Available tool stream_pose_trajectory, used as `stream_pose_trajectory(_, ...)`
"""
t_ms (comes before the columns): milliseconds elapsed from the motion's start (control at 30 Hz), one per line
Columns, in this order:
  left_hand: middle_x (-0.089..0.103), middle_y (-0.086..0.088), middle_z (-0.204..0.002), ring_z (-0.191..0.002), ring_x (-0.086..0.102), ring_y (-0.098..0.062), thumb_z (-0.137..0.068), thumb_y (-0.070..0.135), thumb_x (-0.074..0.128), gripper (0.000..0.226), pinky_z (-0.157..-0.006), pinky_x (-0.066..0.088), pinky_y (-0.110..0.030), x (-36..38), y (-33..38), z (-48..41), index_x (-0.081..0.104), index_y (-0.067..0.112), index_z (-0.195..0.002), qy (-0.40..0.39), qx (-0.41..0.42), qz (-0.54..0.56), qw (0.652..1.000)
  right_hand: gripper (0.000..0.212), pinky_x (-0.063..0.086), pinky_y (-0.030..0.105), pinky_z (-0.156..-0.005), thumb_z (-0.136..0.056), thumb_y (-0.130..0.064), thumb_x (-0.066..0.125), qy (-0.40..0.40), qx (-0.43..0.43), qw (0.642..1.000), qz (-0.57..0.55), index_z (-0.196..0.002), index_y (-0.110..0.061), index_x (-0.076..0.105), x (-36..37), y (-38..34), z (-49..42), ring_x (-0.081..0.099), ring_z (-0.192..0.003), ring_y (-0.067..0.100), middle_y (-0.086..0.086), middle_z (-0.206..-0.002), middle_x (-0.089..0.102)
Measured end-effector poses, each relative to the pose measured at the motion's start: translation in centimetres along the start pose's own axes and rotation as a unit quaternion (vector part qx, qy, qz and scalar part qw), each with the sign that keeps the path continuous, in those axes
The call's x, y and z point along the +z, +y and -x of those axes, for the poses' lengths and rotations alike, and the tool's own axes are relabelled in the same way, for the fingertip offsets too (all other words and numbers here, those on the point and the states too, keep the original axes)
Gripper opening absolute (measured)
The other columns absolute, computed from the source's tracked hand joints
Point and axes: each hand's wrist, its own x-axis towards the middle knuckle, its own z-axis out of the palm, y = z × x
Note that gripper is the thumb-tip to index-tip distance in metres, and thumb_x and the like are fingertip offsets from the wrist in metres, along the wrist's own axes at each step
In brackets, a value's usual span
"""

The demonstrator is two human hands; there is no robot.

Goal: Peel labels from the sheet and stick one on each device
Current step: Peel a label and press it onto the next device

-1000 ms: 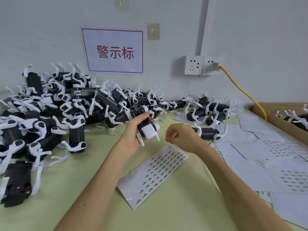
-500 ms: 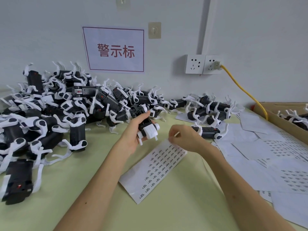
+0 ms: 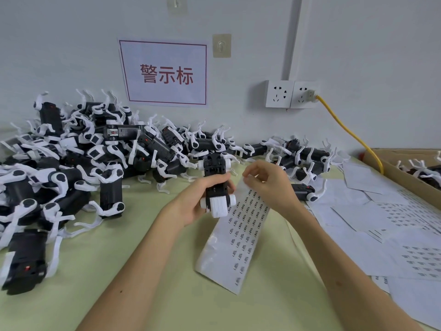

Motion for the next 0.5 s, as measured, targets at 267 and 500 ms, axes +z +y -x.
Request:
stream_pose_trajectory(267,0.068,-0.008,-0.129,-0.109,0.065,-0.022,-0.083,0.042,0.071,0.053,-0.106,0.050,-0.041,0.40,0.06,0.40,0.072,0.013,-0.128,-0.039,-0.037,-0.042,0.998,0.014,0.048,0.030,-0.086,-0.091,-0.010,0.072,0.040,-0.037,0.998,0.035,-0.086,-0.023,0.069,0.37,-0.01,0.01,0.063,-0.096,0.011,-0.007,-0.099,0.069)
stream_pose_trajectory(500,0.069,-0.008,-0.122,-0.099,0.072,-0.016,-0.084,0.044,0.070,0.040,-0.112,0.044,-0.044,0.21,0.14,0.37,0.079,0.024,-0.117,0.029,0.007,-0.024,0.999,0.008,0.045,0.032,-0.093,-0.090,-0.012,0.075,0.044,-0.098,0.989,0.104,-0.096,-0.015,0.075,-0.11,0.39,-0.09,0.058,-0.106,0.017,-0.002,-0.106,0.066)
